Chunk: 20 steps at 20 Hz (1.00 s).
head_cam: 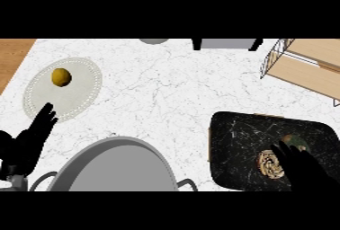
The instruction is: Pick the cupcake from the tray and place it in the tiered shelf
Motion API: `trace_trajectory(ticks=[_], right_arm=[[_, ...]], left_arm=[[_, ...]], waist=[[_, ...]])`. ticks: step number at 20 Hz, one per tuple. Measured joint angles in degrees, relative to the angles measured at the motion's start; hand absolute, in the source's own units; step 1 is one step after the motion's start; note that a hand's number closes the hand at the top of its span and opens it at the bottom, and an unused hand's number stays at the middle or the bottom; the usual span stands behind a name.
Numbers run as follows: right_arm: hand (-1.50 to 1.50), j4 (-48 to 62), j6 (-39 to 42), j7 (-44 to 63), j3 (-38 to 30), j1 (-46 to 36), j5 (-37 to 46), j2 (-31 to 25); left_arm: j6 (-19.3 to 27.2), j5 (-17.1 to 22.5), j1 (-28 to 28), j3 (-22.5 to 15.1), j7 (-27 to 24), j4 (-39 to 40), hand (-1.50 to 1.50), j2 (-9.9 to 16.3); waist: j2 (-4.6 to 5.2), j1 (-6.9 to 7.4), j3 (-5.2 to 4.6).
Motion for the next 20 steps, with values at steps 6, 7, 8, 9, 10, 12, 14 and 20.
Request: trace_trajectory(ticks=[6, 7, 8, 9, 10, 12, 14, 20], right_arm=[[-1.50, 3.2, 10.1, 3.3, 0.3, -6.2, 0.9, 5.7], [-1.50, 4.7, 10.9, 2.7, -0.2, -7.3, 1.0, 6.7], [-1.50, 6.5, 11.5, 2.5, 0.0, -8.5, 1.6, 8.1], [-1.50, 8.0, 11.4, 1.4, -0.5, -8.7, 2.0, 8.5], [-1.50, 8.6, 12.0, 1.2, -0.9, -8.9, 2.3, 9.1], [-1.50, 10.8, 12.3, -1.3, -2.7, -9.2, 2.7, 9.3], [-1.50, 13.0, 11.2, -3.8, -3.9, -8.4, 4.0, 9.4], [-1.50, 20.2, 9.1, -9.3, -6.2, -9.1, 8.1, 13.2]], left_arm=[[-0.2, -0.9, -0.4, 0.7, 1.5, -1.0, 0.00, -1.0], [-0.2, -1.1, -0.4, 0.9, 1.7, -1.2, 0.00, -1.1], [0.1, -1.6, -0.7, 0.6, 1.8, -0.9, 0.00, -1.8], [-0.8, -1.4, -0.4, 1.3, 1.0, -0.3, 0.00, -1.5], [-1.3, -1.5, 1.0, 1.5, 0.5, -1.2, 0.00, -1.5], [-0.8, -2.3, 0.8, 1.4, 1.0, -1.4, 0.00, -2.4], [-1.6, -2.3, 0.3, 2.2, 1.3, -1.1, 0.00, -2.4], [-2.7, -2.8, 0.0, 3.8, 3.6, -3.2, 0.00, -2.6]], waist=[[-0.03, -0.21, 0.11], [-0.03, -0.24, 0.13], [-0.03, -0.24, 0.13], [-0.02, -0.28, 0.14], [-0.03, -0.27, 0.16], [-0.04, -0.36, 0.16], [-0.05, -0.47, 0.17], [-0.06, -0.48, 0.17]])
